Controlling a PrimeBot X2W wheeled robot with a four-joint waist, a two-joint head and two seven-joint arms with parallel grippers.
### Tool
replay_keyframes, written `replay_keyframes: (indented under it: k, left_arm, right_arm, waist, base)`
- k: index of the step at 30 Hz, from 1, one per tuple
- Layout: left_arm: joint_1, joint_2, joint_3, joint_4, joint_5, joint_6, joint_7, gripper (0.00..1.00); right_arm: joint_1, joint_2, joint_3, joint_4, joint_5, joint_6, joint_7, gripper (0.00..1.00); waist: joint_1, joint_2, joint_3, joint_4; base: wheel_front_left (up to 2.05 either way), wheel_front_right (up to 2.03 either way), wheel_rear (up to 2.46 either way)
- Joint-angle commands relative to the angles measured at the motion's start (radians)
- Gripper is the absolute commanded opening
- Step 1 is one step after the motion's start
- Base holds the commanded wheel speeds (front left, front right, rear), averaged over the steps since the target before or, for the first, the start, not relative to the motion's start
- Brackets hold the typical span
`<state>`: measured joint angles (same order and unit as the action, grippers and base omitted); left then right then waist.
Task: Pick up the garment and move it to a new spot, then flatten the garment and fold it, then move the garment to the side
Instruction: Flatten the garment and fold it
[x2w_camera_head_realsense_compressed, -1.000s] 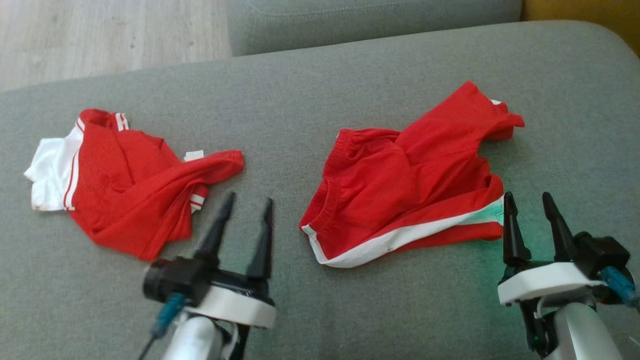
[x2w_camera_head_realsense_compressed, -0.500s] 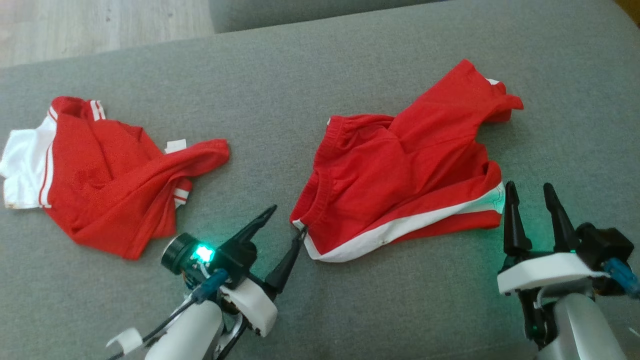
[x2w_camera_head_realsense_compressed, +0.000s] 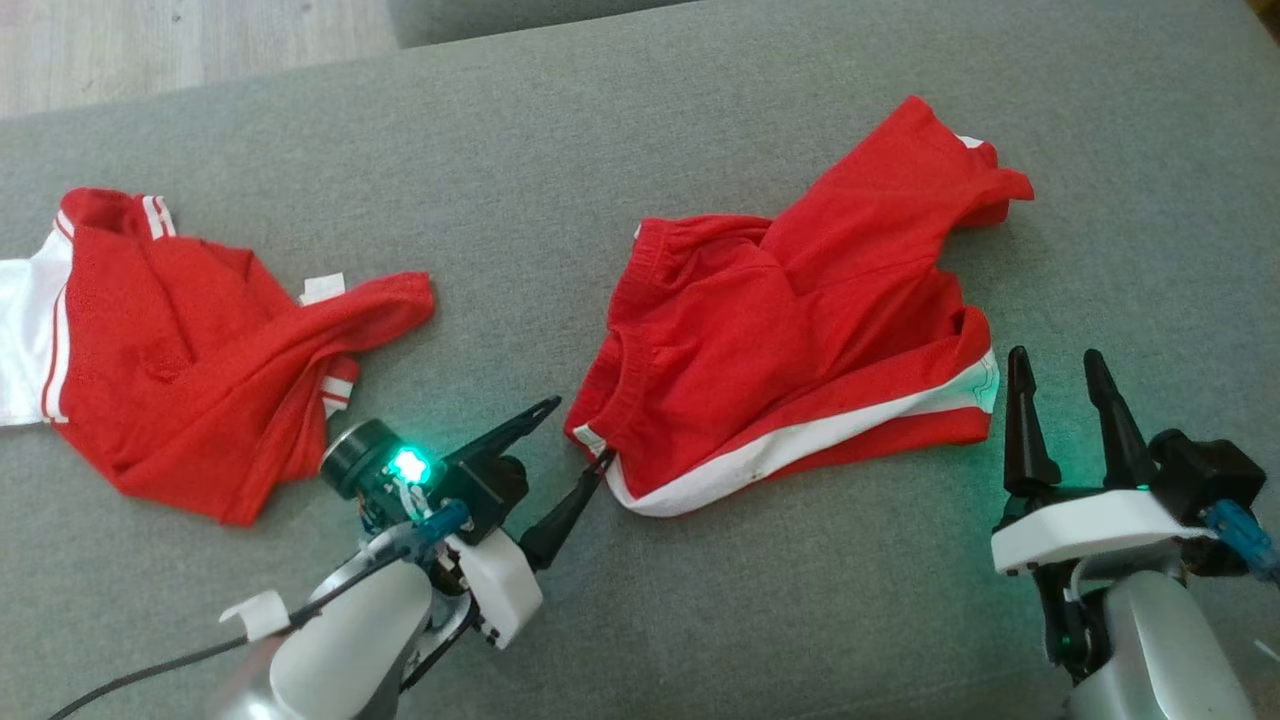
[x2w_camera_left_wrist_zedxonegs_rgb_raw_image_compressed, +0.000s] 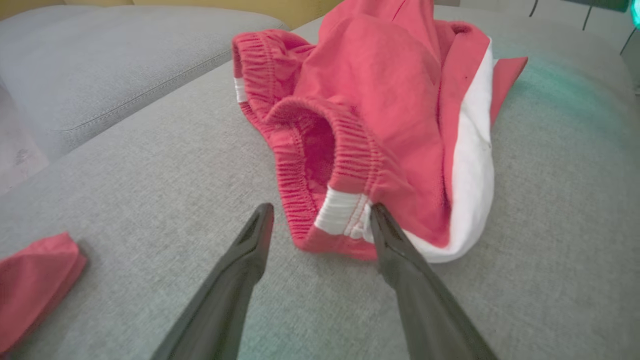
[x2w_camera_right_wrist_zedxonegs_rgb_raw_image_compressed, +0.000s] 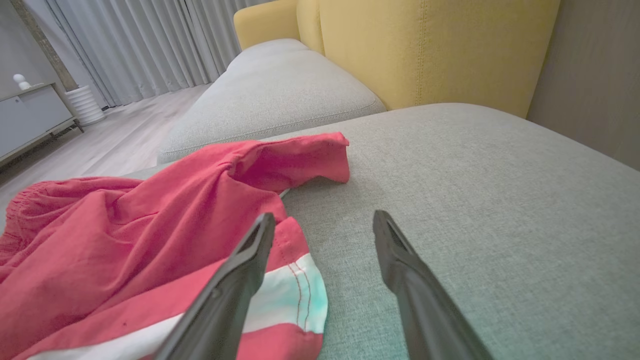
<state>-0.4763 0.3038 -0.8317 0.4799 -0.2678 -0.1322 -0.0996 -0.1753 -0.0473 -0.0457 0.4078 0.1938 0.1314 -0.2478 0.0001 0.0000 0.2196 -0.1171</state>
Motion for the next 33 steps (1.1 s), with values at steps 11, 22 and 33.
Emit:
replay_keyframes:
  k: [11, 22, 33]
  left_arm:
    - [-0.078, 0.015, 0.0, -0.025, -0.073, 0.004, -0.073, 0.0]
    - [-0.055, -0.009, 0.039, -0.068, -0.109, 0.058, -0.122, 0.0]
    - [-0.049, -0.009, 0.032, -0.08, -0.113, 0.074, -0.123, 0.0]
  right_arm:
    - [-0.052, -0.003, -0.014, 0.061, -0.062, -0.001, 0.02, 1.0]
    - [-0.086, -0.003, 0.011, 0.148, -0.139, -0.001, 0.099, 1.0]
    - [-0.119, -0.003, -0.002, 0.198, -0.16, -0.001, 0.102, 1.0]
  waist:
    - [-0.0001, 0.0, 0.01, 0.013]
    - [-0.0001, 0.0, -0.005, 0.053]
    - [-0.0001, 0.0, -0.005, 0.06]
  base:
    - [0.0, 0.0, 0.0]
    - [0.0, 0.0, 0.0]
    - [0.0, 0.0, 0.0]
